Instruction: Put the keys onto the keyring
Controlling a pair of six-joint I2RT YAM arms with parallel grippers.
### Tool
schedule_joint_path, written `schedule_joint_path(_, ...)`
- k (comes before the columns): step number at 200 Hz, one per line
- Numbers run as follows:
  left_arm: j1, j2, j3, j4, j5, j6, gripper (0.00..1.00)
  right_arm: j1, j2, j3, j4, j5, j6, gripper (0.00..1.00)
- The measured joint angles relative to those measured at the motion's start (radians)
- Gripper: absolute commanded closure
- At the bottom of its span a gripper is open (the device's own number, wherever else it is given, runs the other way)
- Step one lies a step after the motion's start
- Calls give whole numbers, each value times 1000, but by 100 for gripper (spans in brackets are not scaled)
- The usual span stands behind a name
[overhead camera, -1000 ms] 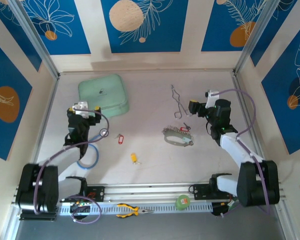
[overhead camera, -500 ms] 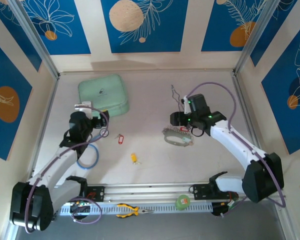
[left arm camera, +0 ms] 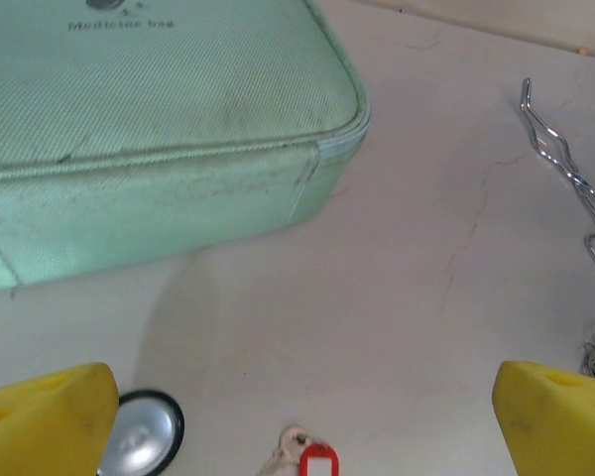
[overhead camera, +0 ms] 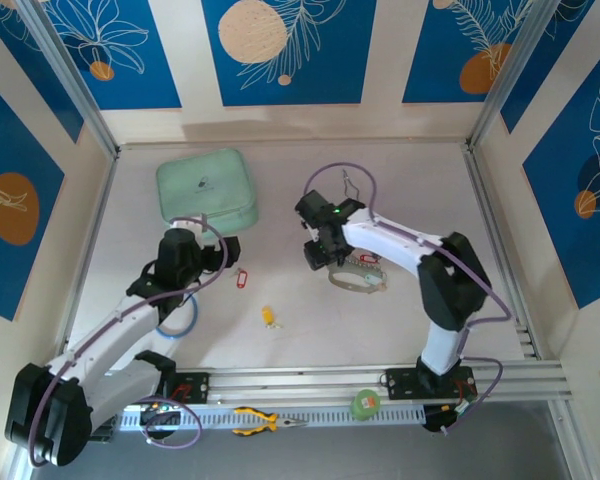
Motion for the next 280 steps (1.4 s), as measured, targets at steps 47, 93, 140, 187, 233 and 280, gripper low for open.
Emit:
schedule_joint_path(47,0,-56,-23,-33,4,-53,4,13,163,130,-71,60,-16,60)
schedule_joint_path(93,0,-17,-14,-41,11,-60,4,13,238,174,-94,85,-18,63)
schedule_joint_path(140,0,33,11,-40,27,-60,4,8,287,195,-114,125,-17,69)
schedule_joint_path(187,0,48,16,-46,27,-60,5,7,310,237,-147,170,-17,69)
schedule_joint_path(233,0,48,59,-49,27,-60,4,3,326,296,-218,202,-18,68)
schedule_joint_path(280,0,50,80,-41,24,-44,4,-27,326,337,-294,173,-21,64)
